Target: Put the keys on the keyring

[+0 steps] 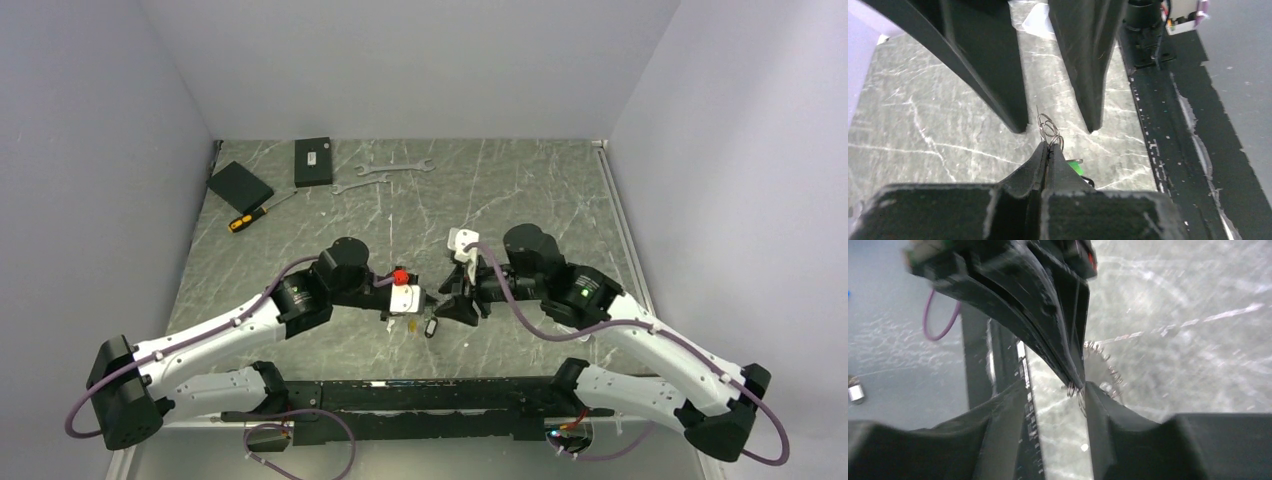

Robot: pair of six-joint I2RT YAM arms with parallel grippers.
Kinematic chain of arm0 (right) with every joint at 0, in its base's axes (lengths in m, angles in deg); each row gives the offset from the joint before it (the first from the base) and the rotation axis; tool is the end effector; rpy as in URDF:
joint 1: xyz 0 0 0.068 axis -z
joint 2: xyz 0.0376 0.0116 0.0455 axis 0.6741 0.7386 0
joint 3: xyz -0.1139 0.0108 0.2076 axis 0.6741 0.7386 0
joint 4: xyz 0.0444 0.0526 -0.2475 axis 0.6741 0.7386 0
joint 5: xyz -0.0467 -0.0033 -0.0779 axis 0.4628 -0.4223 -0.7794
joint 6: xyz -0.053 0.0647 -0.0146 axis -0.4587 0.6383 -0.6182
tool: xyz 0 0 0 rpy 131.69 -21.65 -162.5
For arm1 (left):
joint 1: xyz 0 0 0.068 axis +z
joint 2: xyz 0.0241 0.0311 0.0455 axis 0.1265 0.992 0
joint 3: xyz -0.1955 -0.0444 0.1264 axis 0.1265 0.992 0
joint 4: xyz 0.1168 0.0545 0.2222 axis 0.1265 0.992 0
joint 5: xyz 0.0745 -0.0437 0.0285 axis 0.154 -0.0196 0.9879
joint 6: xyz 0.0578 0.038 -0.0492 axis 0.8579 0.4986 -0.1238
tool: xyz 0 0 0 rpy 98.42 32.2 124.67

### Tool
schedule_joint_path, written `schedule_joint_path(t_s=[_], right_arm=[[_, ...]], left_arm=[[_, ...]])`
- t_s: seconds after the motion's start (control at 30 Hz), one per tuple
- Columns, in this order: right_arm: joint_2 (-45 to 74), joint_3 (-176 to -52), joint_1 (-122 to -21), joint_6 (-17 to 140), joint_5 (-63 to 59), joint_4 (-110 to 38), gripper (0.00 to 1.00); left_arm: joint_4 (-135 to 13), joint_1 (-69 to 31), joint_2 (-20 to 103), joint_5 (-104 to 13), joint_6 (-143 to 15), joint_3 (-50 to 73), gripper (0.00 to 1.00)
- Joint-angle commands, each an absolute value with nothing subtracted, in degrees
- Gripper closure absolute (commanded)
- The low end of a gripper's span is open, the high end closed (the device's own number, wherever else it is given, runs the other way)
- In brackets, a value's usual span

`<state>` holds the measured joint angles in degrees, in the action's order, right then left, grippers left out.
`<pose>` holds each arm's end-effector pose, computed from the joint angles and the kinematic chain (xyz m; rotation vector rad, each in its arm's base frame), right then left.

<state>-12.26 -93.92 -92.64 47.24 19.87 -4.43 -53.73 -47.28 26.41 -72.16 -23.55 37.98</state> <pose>0.1285 0.2114 0.2926 -1.3220 1.7387 0.9750 0.1289 -0.2548 0.2630 1.5778 1.1413 -0.8868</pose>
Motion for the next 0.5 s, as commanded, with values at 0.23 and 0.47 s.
schedule_joint_path(t_s=[0.23, 0.47], right_arm=[[-22.49, -84.38, -92.97, 47.31, 13.02, -26.52, 0.39], [-29.58, -71.21, -92.92, 43.46, 10.39, -42.89, 0.44]], left_arm=[[-77.65, -44.7, 22.17, -58.46, -36.83, 44.5, 1.0], [-89.82, -44.35, 20.79, -56.71, -44.25, 48.62, 1.0]])
